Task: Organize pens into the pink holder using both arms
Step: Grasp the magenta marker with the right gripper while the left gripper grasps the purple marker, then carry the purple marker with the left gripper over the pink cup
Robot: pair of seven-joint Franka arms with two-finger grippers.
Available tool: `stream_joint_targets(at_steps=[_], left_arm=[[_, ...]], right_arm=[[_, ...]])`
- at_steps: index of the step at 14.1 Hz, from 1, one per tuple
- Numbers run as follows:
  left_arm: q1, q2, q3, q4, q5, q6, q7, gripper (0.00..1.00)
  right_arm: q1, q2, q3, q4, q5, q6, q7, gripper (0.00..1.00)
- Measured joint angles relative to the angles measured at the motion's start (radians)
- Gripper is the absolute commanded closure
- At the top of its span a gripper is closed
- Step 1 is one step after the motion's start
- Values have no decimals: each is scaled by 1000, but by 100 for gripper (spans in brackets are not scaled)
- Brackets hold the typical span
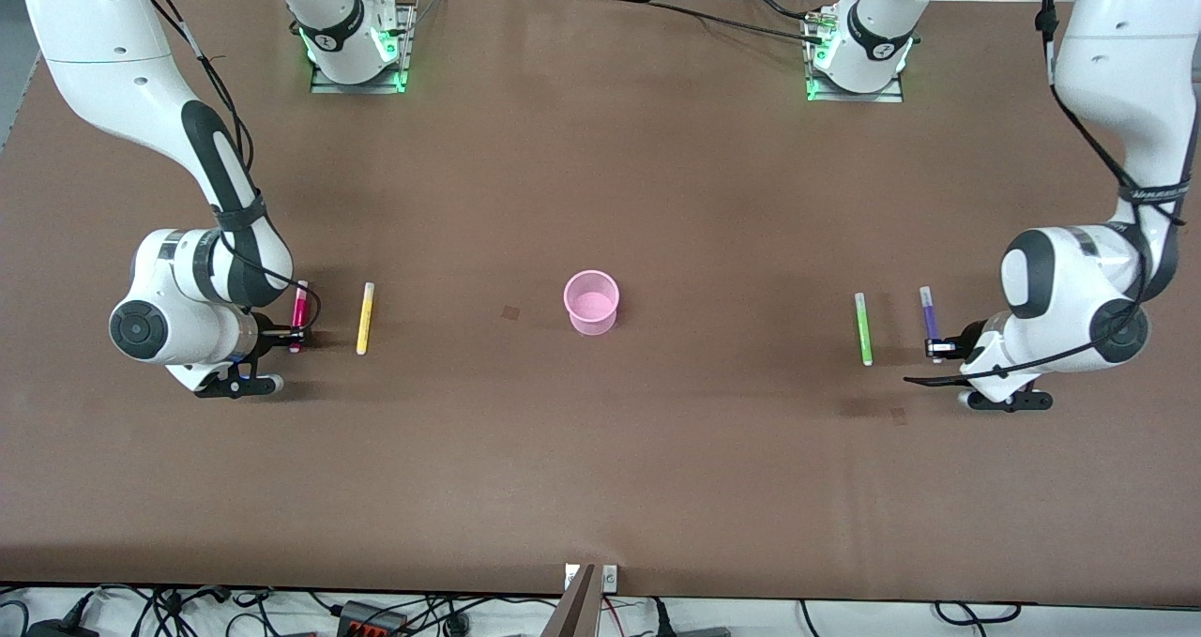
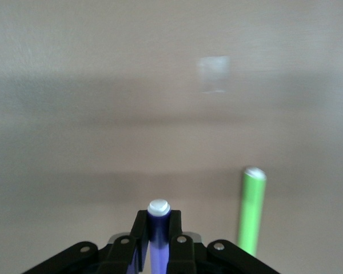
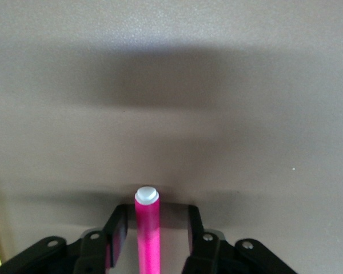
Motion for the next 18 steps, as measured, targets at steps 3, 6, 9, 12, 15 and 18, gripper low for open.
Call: stream_joint_targets(at_steps=[3,6,9,12,15,18], left_arm=[[-4,-54,-112,112,-1,-181,0,99],[-16,-64,-246,194,-1,-255,-2,99],[-21,-63,-392,209,-23,-268,0,99],[-21,-61,-517,213,-64,-215,105,99],[-24,-56,-603,213,-70,-81,300,100],[-28,-16,-708,197,-71,86,449,100]], right_arm=[[-1,0,0,4,0,0,-17,81],[-1,0,0,6,0,-1,-42,100],[-1,0,0,12,0,-14,-87,100],[-1,-4,5,66,0,-120,-127,100],[4,-53,40,198,0,-311,-144,100],[19,-123,88,279,0,-401,-144,100]])
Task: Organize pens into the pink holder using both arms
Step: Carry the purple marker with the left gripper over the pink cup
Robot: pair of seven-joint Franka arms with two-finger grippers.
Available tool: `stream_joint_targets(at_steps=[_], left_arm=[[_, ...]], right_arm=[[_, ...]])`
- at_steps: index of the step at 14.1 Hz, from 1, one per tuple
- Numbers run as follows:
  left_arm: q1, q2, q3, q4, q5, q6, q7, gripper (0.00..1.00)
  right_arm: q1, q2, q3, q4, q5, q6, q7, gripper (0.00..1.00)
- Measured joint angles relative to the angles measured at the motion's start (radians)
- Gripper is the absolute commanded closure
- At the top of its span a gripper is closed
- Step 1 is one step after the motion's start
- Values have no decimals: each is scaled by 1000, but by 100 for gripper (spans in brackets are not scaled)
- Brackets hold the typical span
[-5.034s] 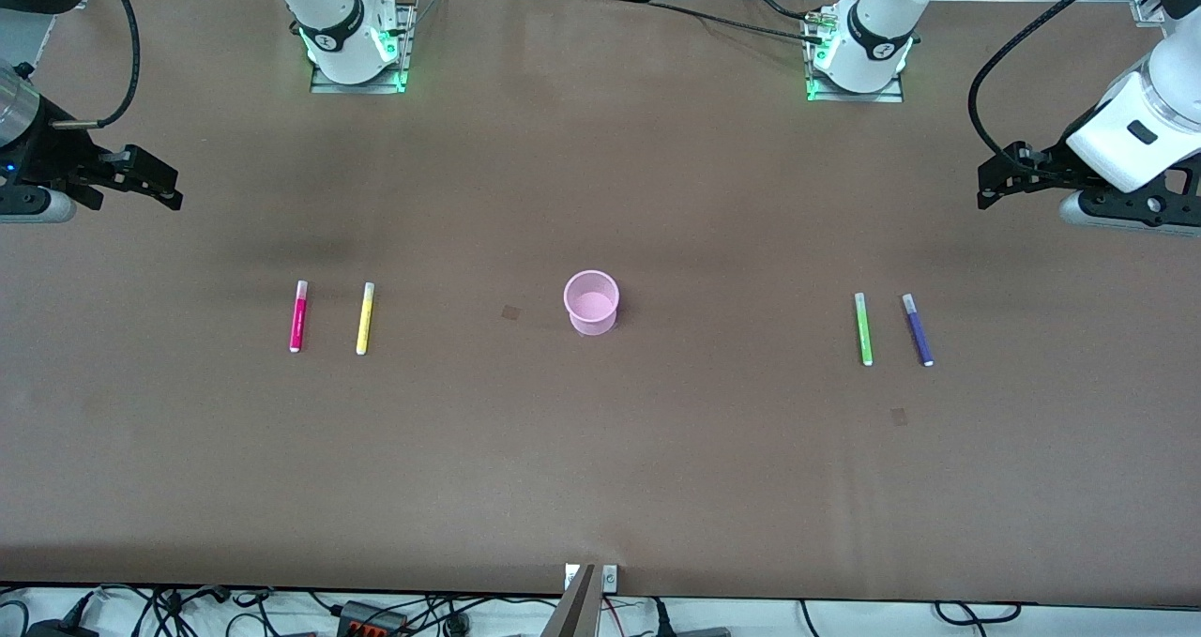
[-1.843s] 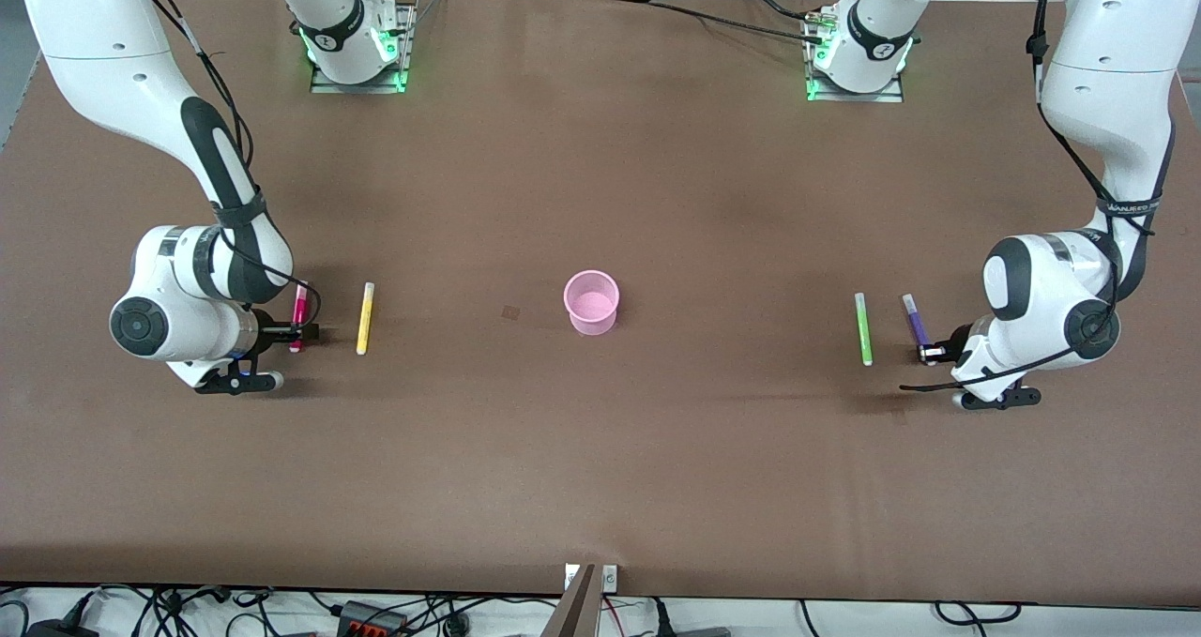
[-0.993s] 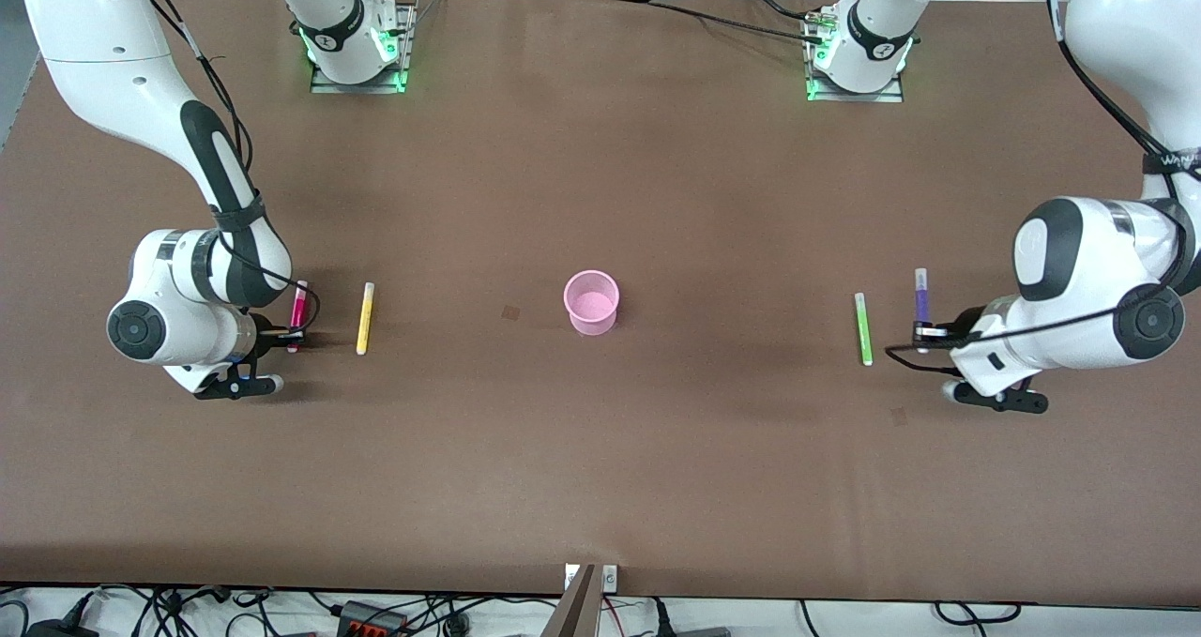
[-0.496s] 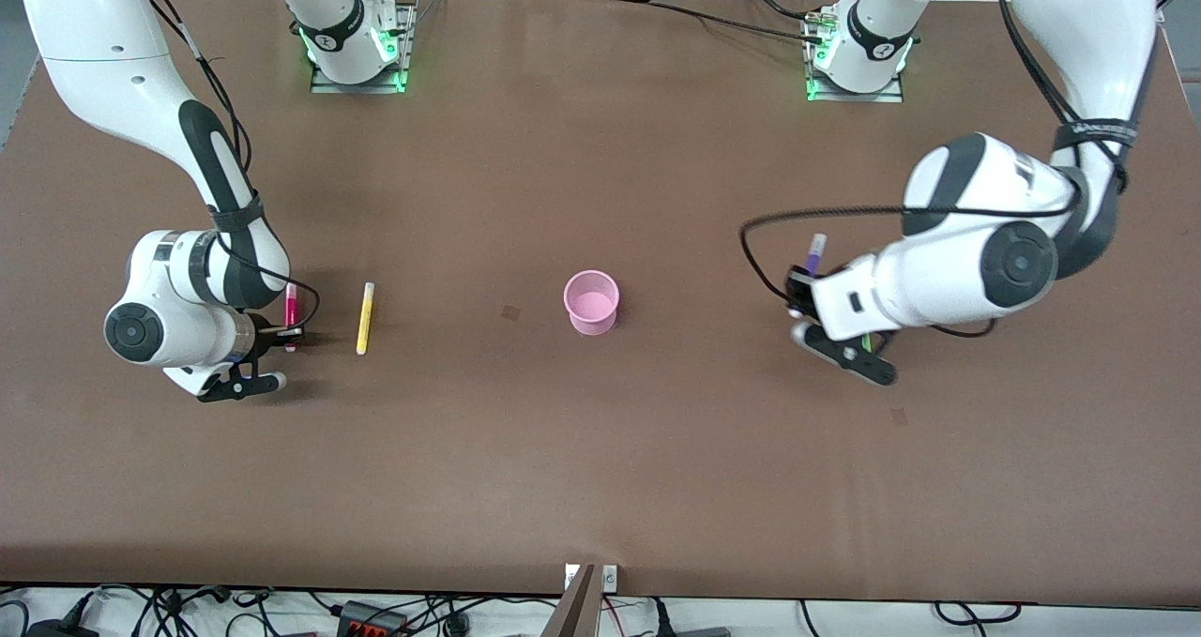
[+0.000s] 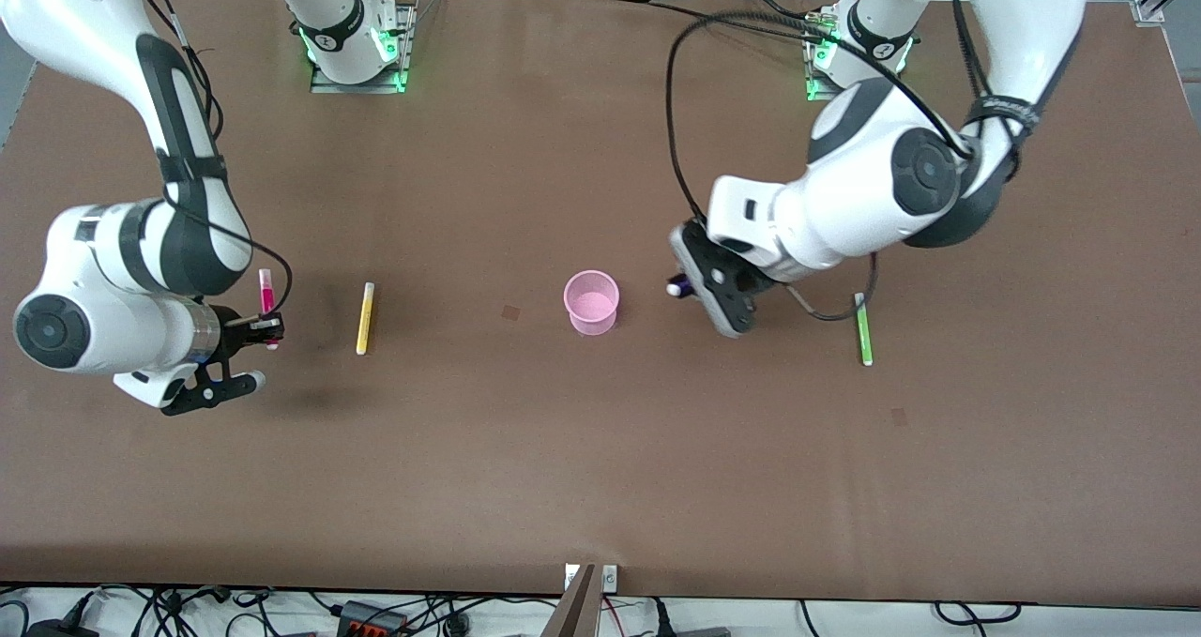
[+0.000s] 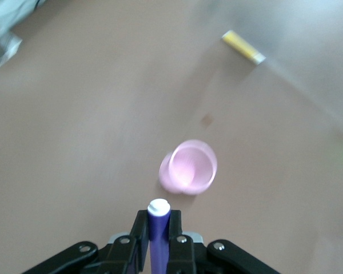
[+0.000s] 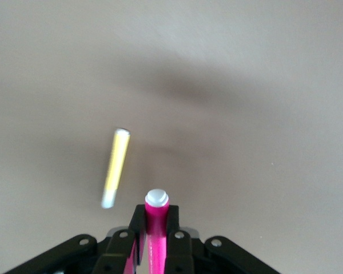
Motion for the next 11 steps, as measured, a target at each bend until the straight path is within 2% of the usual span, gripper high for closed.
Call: stream_joint_targets(at_steps=[4,9,11], left_arm=[[-30,101,-96,-125,0,373,240,100],[-143,163,-116,-391,0,985,389,100],[-148,183,-113,-418,0,1040,473,100]], right_arm=[[8,-27,74,8,2,-3,2,100],[8,-25,88,8,115,2,-43,100],[8,-24,91,8,123,25,-98,100]])
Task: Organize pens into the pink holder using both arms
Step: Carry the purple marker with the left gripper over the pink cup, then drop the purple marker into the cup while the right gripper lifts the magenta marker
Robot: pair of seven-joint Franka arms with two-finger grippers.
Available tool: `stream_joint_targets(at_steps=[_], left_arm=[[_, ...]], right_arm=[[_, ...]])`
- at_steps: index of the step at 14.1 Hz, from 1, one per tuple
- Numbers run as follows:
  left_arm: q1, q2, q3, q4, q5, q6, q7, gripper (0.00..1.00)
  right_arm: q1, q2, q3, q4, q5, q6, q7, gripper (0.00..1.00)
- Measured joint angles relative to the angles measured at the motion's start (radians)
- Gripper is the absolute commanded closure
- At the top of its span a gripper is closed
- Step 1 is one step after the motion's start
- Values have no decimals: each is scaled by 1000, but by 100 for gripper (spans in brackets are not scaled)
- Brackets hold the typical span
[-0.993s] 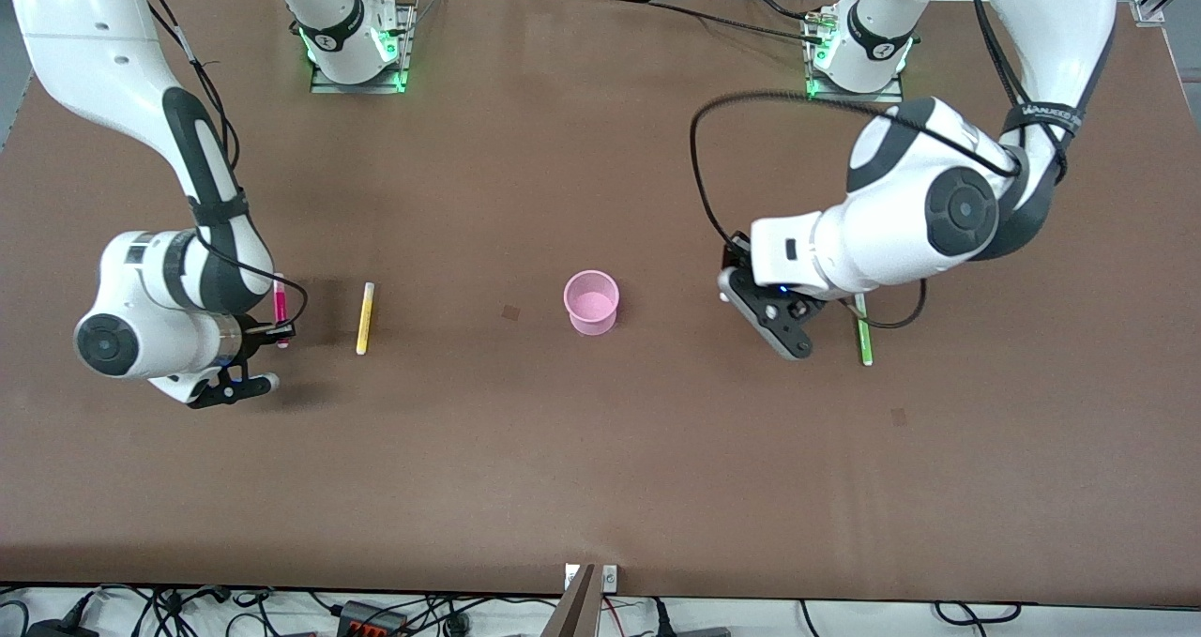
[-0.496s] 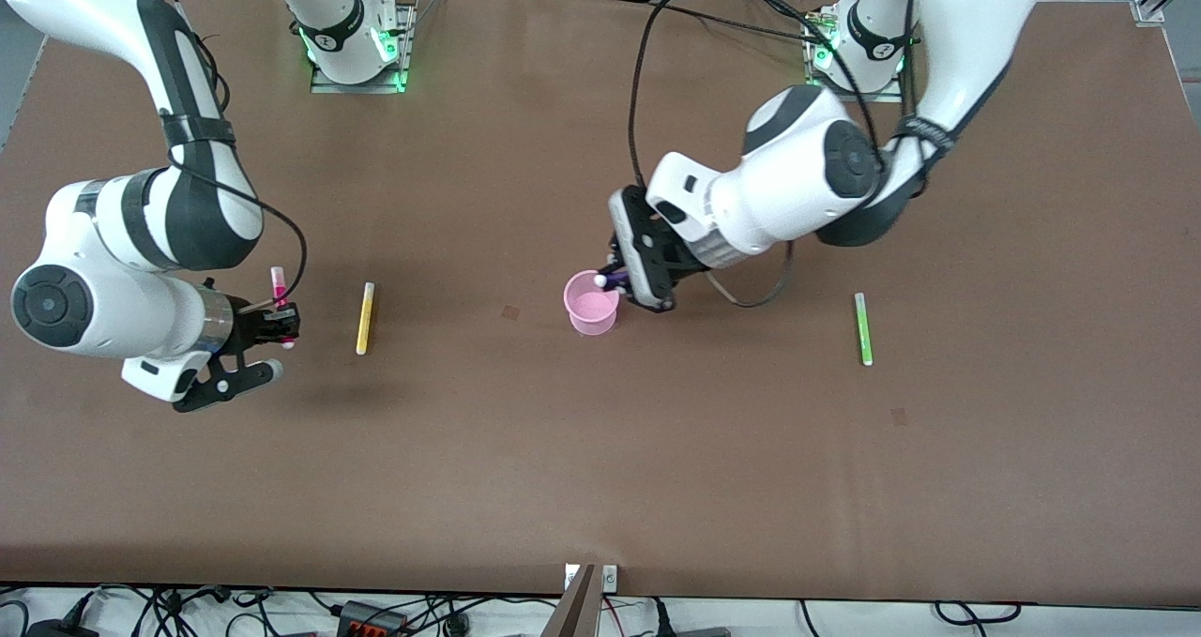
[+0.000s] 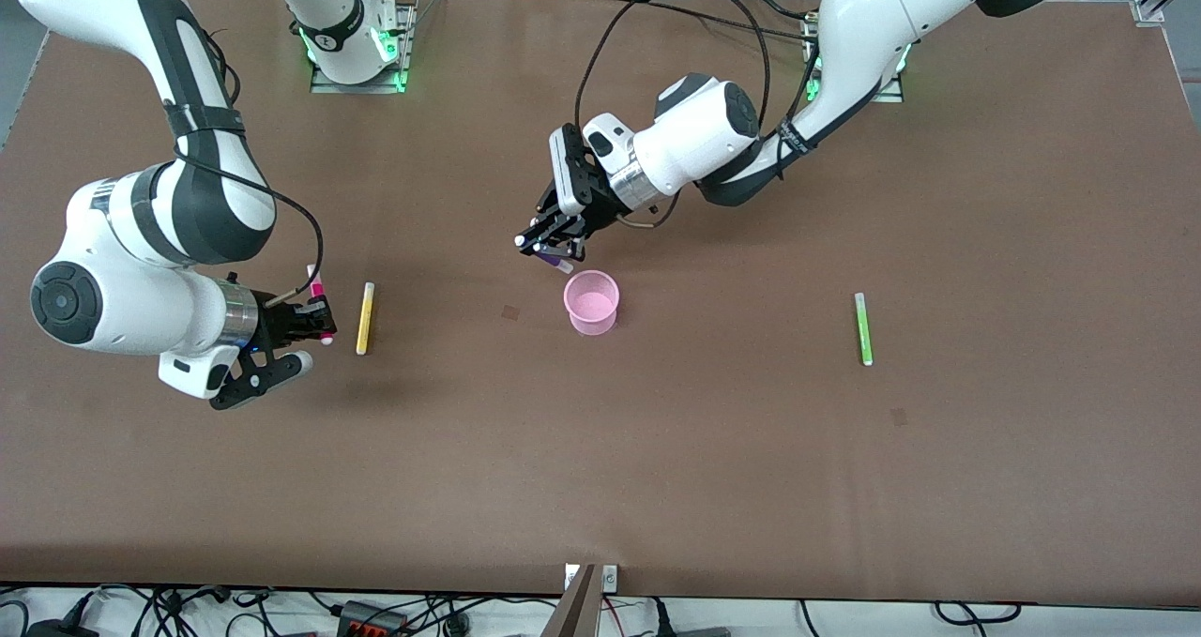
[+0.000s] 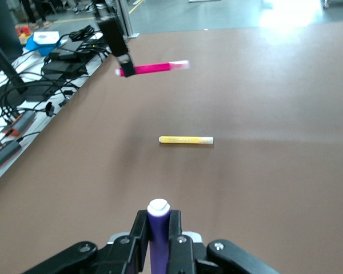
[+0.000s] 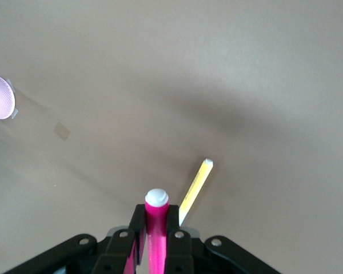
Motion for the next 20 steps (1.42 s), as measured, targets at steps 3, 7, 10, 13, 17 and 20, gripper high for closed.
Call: stream_joint_targets(at_steps=[3,7,10,13,17,20], left_arm=[[25,31,2,0,0,2,119,100],[38,36,19,0,0,3,205,100],[42,48,27,-1,0,2,242,100],[42,73,28,-1,0,2,261,100],[42,84,31,-2,0,2,269,82],[42,85,43,-2,1,2,309,0]], right_arm=[[1,1,17,0,1,16,-79,100],[1,3,50,0,1,29,-99,100],[2,14,63,-1,1,33,-123,100],[1,34,63,-2,1,35,-169,100],[2,42,65,-5,1,44,-201,100],[22,42,67,-5,2,52,-201,100]])
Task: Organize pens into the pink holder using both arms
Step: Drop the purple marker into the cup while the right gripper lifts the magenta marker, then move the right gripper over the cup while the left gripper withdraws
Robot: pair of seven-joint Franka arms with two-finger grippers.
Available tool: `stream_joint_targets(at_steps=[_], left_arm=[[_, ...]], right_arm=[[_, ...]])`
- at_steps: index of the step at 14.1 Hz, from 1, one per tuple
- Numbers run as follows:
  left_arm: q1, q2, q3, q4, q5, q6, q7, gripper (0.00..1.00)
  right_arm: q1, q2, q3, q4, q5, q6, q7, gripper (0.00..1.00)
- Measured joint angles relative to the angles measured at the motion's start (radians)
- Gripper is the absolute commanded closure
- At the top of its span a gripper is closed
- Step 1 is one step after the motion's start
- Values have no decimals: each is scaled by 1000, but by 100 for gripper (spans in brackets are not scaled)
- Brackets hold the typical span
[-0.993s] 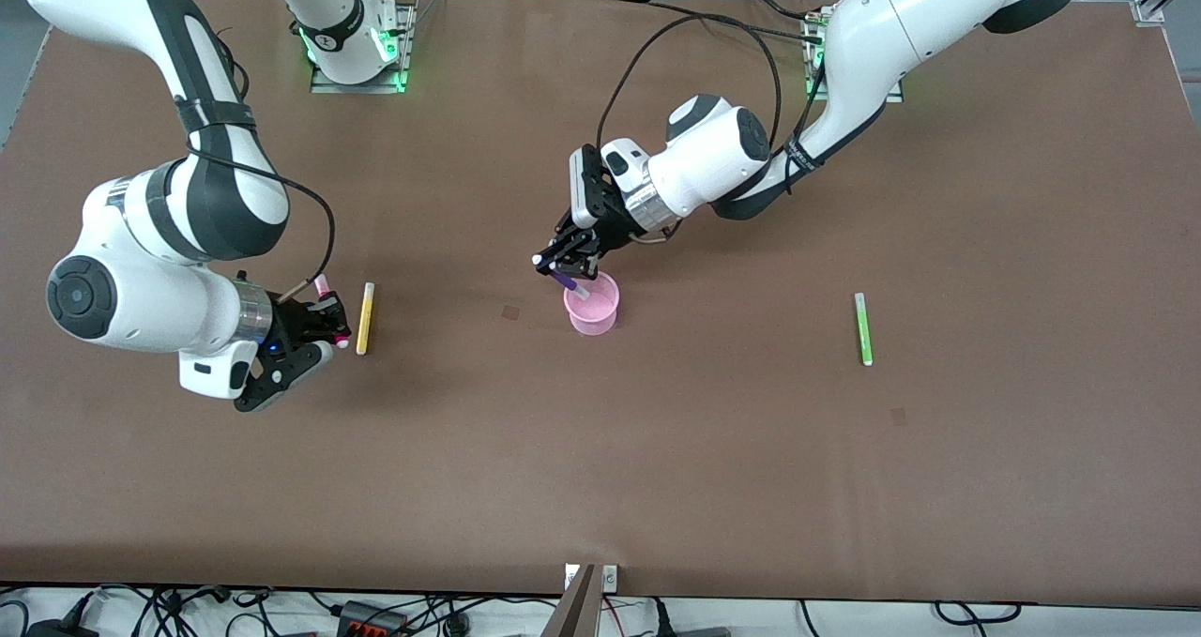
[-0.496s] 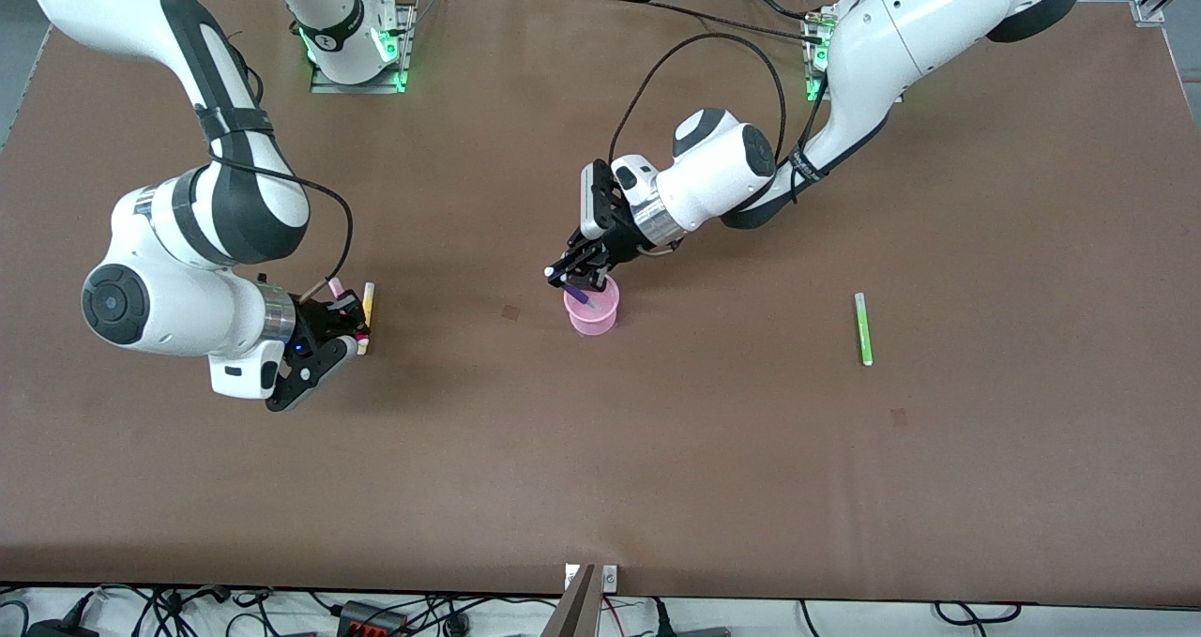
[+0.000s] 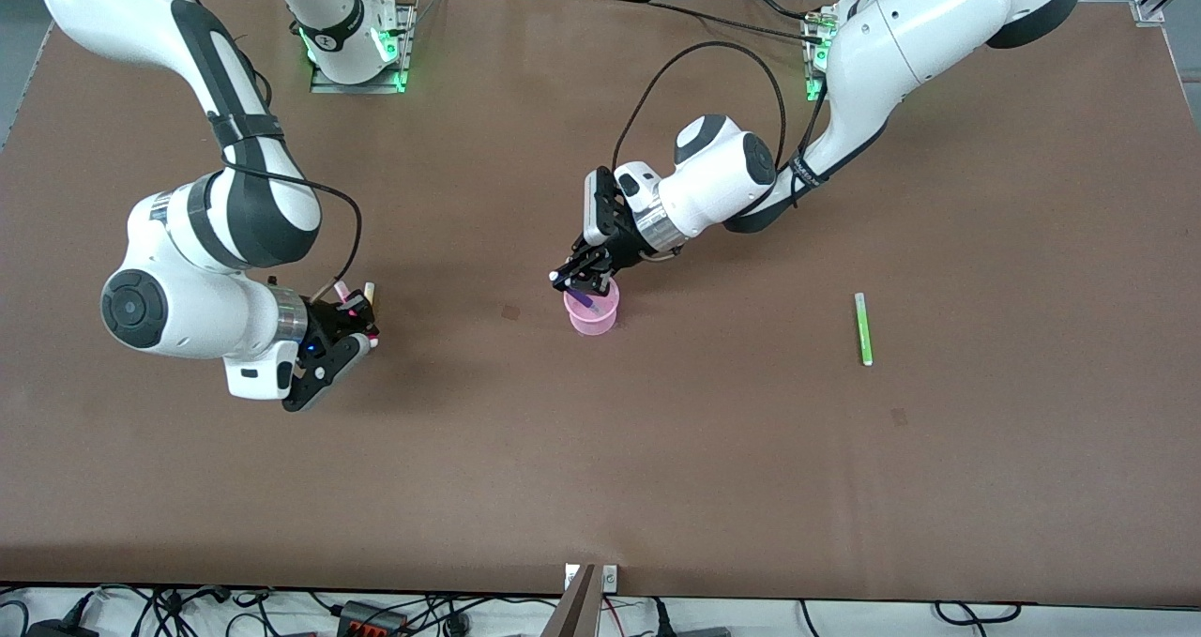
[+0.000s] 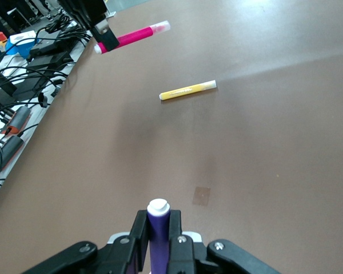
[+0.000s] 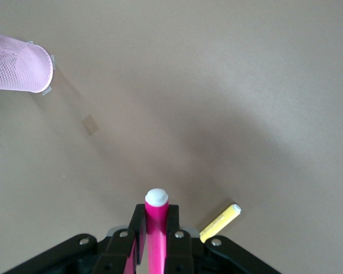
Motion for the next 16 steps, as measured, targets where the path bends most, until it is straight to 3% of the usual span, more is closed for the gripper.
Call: stream_joint_targets(at_steps=[4,7,10,13,16], left_arm=[[1,-1,0,0,0,-8,13,0],[49,-4,-42,9,0,-114,-27,0],[195,-28,-156,23,0,-346,-149,0],[299,-98,-185,30,0,-588,-284,0],[339,-166,-188,68,0,-831,-494,0]], right_arm=[[14,-1,4,1,14,32,0,100],[17,-1,6,1,50,45,0,100],[46,-1,12,5,54,52,0,100],[104,-2,15,17,54,97,0,100],[184,-2,30,22,55,187,-1,100]])
